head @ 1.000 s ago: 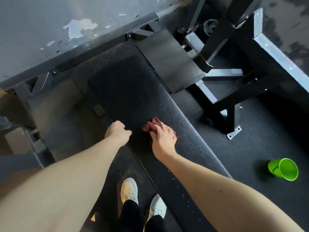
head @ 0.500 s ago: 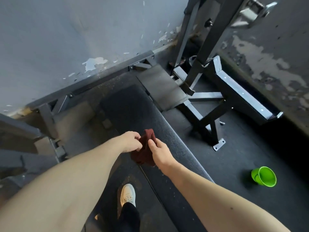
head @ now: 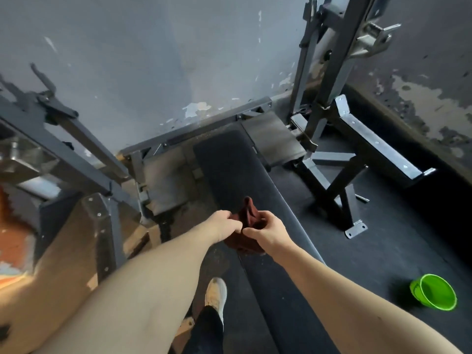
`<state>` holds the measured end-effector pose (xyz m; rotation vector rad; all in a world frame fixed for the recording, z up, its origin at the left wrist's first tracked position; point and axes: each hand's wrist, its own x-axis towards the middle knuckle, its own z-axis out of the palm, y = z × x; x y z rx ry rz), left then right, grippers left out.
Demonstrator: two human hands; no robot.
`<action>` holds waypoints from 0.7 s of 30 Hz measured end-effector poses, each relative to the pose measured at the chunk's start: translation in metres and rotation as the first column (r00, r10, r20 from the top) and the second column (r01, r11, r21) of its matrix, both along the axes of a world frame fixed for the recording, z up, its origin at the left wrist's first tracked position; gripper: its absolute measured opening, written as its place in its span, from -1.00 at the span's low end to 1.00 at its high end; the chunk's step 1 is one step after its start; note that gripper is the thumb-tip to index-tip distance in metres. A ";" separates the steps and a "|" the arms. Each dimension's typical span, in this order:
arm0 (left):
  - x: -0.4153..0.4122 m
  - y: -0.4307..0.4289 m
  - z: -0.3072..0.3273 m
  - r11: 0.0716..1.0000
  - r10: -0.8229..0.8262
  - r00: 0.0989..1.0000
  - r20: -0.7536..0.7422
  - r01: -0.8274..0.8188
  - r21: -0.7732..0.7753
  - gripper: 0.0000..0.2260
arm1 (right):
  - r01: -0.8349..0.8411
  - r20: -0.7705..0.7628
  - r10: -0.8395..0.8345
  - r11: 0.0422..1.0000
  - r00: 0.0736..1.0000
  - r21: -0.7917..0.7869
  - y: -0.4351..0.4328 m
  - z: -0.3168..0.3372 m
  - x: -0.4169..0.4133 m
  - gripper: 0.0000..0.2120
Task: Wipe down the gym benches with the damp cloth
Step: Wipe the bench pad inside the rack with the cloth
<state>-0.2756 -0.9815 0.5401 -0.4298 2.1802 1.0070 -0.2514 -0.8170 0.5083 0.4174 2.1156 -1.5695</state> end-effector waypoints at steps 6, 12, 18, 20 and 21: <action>0.063 0.009 -0.030 0.997 0.081 0.997 -0.018 -0.081 0.003 -0.82 | -0.127 0.013 0.126 0.987 0.992 0.103 0.014 -0.019 0.038 -0.53; 0.090 0.001 -0.080 0.985 0.157 0.984 -0.085 -0.162 -0.061 -0.86 | -0.132 0.011 0.132 0.977 0.991 0.166 0.000 -0.066 0.053 -0.70; 0.093 -0.008 -0.128 0.978 0.194 0.965 -0.174 -0.205 -0.042 -0.86 | 0.095 0.149 -0.090 0.995 0.985 -0.031 -0.012 -0.115 0.045 -0.67; 0.091 -0.014 -0.147 0.979 0.196 0.961 -0.193 -0.204 -0.017 -0.85 | 0.070 0.150 -0.061 0.996 0.987 -0.052 -0.017 -0.135 0.038 -0.65; 0.087 -0.017 -0.159 0.979 0.198 0.958 -0.207 -0.203 -0.002 -0.83 | 0.025 0.133 -0.022 0.999 0.991 -0.023 -0.019 -0.146 0.034 -0.60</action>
